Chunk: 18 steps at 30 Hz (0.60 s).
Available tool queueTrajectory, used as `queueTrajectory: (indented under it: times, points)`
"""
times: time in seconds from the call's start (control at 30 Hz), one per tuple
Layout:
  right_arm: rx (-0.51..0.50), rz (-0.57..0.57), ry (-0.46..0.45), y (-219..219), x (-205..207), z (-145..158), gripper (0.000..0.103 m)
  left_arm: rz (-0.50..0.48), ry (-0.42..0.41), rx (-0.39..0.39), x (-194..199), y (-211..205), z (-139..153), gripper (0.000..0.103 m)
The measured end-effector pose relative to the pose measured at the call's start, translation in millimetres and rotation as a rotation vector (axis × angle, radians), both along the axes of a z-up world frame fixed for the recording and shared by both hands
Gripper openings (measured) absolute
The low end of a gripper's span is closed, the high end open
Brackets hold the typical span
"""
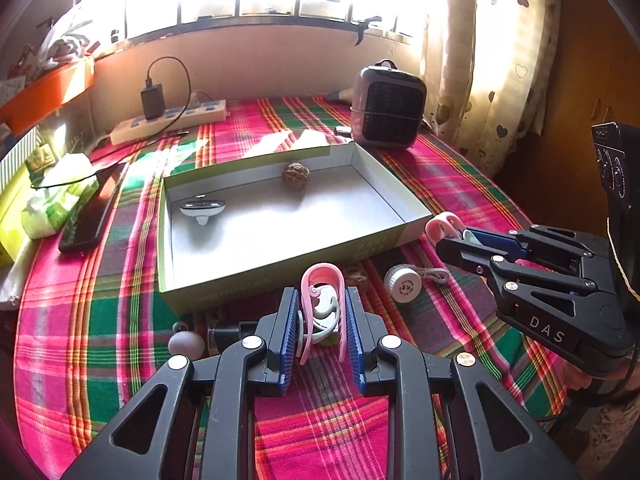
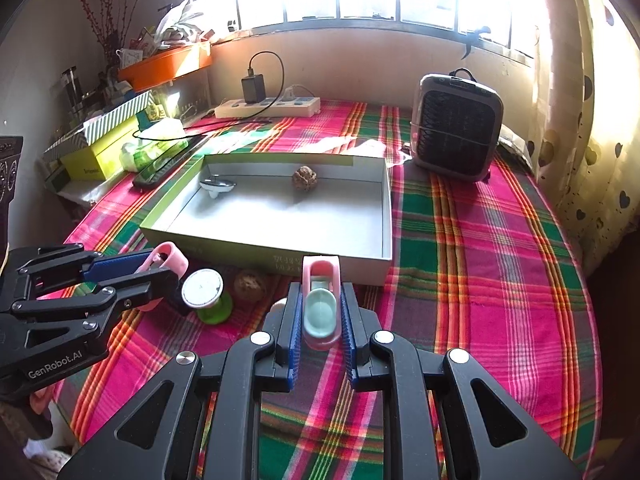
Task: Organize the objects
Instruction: 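Carry the pink clip in the left gripper and pink case in the right gripper into the box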
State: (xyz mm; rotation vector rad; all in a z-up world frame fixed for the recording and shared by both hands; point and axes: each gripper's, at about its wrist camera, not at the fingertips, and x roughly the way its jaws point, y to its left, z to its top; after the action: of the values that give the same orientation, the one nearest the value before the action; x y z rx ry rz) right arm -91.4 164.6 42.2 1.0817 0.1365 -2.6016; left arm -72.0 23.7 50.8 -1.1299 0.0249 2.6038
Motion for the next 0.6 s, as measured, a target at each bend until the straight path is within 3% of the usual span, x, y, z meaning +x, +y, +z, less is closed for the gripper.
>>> queueTrajectory:
  times: [0.6]
  points:
    - [0.005,0.018,-0.035,-16,-68,6,0.019,0.024,-0.019,0.005,-71,-9,4,0.021]
